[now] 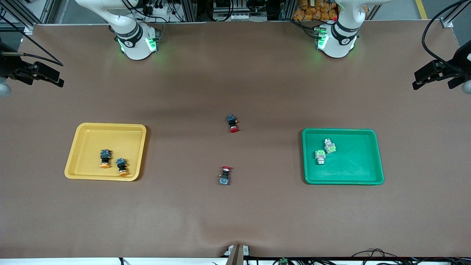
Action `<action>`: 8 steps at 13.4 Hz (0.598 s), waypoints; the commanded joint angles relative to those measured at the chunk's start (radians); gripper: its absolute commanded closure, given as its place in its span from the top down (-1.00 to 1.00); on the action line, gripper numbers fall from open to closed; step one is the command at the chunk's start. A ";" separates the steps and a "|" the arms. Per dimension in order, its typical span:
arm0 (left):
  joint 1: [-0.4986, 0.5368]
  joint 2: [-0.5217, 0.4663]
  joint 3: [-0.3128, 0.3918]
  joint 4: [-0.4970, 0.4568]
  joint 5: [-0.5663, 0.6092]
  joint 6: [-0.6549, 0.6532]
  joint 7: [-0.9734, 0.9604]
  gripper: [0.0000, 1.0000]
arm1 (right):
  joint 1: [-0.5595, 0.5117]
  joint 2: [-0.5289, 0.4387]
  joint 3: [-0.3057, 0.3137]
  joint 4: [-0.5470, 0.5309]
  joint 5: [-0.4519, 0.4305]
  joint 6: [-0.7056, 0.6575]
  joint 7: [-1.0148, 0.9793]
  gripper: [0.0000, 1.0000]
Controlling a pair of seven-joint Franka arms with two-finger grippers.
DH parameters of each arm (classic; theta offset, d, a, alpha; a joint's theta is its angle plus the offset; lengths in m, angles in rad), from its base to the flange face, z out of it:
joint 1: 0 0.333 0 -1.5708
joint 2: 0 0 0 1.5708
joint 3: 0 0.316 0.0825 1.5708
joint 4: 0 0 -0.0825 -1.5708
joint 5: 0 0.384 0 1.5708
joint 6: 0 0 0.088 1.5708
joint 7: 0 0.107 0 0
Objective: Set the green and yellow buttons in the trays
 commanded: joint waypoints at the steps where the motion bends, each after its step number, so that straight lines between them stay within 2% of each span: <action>1: 0.007 -0.007 -0.010 0.000 -0.019 0.003 -0.001 1.00 | -0.021 -0.002 0.022 0.002 -0.012 -0.007 0.000 1.00; 8: 0.013 -0.004 -0.008 0.000 -0.060 0.003 -0.004 1.00 | -0.020 0.002 0.022 0.002 -0.012 -0.003 0.000 1.00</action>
